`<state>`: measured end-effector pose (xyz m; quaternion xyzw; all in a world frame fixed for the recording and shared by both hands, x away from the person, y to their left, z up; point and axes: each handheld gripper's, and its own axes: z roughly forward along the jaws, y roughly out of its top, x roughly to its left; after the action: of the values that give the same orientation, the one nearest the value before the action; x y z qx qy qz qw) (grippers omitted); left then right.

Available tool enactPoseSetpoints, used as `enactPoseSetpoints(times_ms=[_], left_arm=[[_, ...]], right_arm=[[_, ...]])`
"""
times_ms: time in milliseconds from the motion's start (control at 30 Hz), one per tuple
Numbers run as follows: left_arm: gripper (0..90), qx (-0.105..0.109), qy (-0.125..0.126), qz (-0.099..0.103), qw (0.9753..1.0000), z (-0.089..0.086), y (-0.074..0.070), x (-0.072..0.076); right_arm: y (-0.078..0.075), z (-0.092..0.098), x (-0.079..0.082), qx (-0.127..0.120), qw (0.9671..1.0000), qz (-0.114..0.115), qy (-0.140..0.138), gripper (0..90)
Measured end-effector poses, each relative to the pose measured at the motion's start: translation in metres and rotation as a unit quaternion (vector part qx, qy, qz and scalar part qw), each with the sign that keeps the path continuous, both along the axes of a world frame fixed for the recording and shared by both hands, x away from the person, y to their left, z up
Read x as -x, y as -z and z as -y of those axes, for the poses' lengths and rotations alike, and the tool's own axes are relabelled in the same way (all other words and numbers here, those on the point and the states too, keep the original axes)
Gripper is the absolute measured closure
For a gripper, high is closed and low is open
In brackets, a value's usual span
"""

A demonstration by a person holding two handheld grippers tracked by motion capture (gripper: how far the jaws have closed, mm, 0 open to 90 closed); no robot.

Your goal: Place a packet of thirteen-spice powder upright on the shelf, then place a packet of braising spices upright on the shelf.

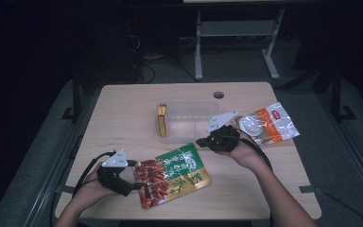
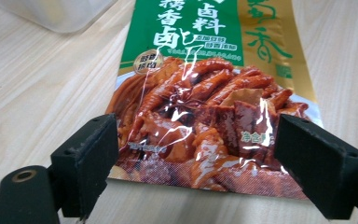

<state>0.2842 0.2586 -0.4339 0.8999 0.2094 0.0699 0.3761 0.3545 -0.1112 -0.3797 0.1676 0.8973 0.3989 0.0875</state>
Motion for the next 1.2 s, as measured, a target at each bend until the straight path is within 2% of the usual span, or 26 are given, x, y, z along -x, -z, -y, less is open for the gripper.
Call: enactPoseSetpoints(times_ms=[133,200,233,300,367,400,500,600,767,900,1000,1200], left_arm=[[26.1,-0.007,-0.006,0.000,1.0000,-0.004,0.000,0.000],[37.3,-0.010,-0.007,-0.004,0.9999,-0.007,0.000,-0.002],[46.6,-0.007,-0.009,-0.011,0.9999,-0.009,0.000,-0.003],[56.6,-0.005,-0.009,-0.018,0.9998,-0.012,0.001,-0.005],[73.7,-0.005,-0.008,-0.034,0.9994,-0.013,0.004,-0.005],[78.6,-0.012,-0.006,-0.041,0.9991,-0.013,0.005,-0.005],[88.1,-0.032,-0.004,-0.049,0.9983,-0.009,0.010,-0.006],[89.5,-0.047,0.002,-0.052,0.9975,-0.003,0.015,-0.007],[89.5,-0.050,0.004,-0.044,0.9978,0.005,0.017,-0.013],[89.6,-0.049,0.005,-0.041,0.9979,0.008,0.019,-0.020],[89.6,-0.046,0.006,-0.036,0.9983,0.011,0.020,-0.023],[89.7,-0.051,0.012,-0.029,0.9982,0.026,0.021,-0.026]], right_arm=[[0.013,0.011,0.011,0.002,0.9999,-0.012,0.006,78.6],[0.017,0.015,0.014,0.005,0.9997,-0.022,0.011,65.5],[0.019,0.018,0.018,0.007,0.9996,-0.019,0.018,56.2],[0.023,0.023,0.023,0.001,0.9992,-0.028,0.030,47.6],[0.027,0.029,0.029,-0.002,0.9990,-0.022,0.040,43.5],[0.028,0.031,0.033,-0.007,0.9984,-0.031,0.047,42.1],[0.034,0.037,0.043,-0.007,0.9980,-0.034,0.053,41.4],[0.040,0.039,0.050,0.000,0.9980,-0.037,0.052,41.2],[0.043,0.036,0.049,0.007,0.9979,-0.045,0.046,40.3],[0.045,0.035,0.049,0.018,0.9983,-0.040,0.039,40.3],[0.044,0.035,0.049,0.009,0.9980,-0.045,0.043,40.3],[0.045,0.039,0.048,0.008,0.9977,-0.045,0.050,40.4]])
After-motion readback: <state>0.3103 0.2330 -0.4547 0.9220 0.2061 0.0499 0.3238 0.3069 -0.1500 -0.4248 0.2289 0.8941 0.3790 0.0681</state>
